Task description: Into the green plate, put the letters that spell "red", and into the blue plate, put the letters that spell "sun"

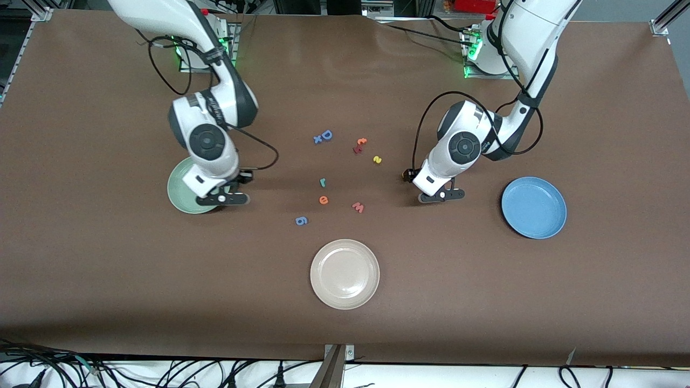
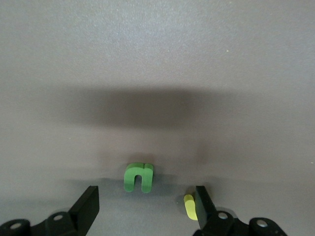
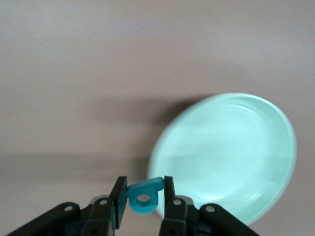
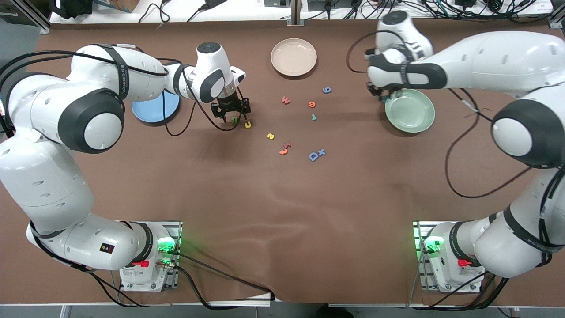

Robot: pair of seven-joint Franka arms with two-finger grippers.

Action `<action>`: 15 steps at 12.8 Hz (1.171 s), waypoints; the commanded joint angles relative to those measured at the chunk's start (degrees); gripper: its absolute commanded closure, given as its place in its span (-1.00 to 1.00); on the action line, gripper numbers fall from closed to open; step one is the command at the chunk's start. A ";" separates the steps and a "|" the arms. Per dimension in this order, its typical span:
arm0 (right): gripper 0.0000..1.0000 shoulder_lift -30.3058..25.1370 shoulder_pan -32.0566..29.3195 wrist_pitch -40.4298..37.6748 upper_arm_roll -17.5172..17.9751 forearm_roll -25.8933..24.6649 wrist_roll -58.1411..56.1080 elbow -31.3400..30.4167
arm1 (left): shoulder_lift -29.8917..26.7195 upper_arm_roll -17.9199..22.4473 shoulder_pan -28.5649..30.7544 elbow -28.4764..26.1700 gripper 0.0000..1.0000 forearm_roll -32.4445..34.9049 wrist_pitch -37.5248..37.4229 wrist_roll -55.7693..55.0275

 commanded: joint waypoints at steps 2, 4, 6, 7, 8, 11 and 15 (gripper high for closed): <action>0.67 -5.05 0.31 15.31 -6.16 -0.44 -8.61 -16.36 | 0.56 0.91 -0.51 -0.55 -0.74 2.57 1.52 -0.45; 0.59 -3.73 0.31 16.85 -6.79 -0.44 -9.06 -17.17 | 0.65 1.08 -0.59 -0.55 -0.70 2.57 1.52 -0.45; -0.88 -2.93 -0.56 17.03 -6.87 -0.18 -8.53 -17.09 | 0.65 1.08 -0.59 -0.55 -0.51 4.05 1.52 -0.45; -1.00 -3.46 -0.57 16.59 -6.79 -0.18 -8.27 -16.83 | 0.65 1.08 -0.59 -0.55 -0.39 5.98 1.52 -0.45; -1.00 -3.72 -0.57 16.59 -6.70 -0.18 -8.79 -16.39 | 0.73 1.17 -0.51 -0.55 -0.29 6.52 1.52 -0.45; -1.00 -4.60 -0.39 16.41 -4.43 0.35 -5.91 -13.94 | 1.35 1.17 -0.59 -0.55 -0.03 6.96 1.52 -0.45; -1.00 -2.33 0.13 15.97 3.92 0.43 6.37 -5.59 | 1.61 1.09 -0.59 -0.38 0.20 7.14 1.52 -0.71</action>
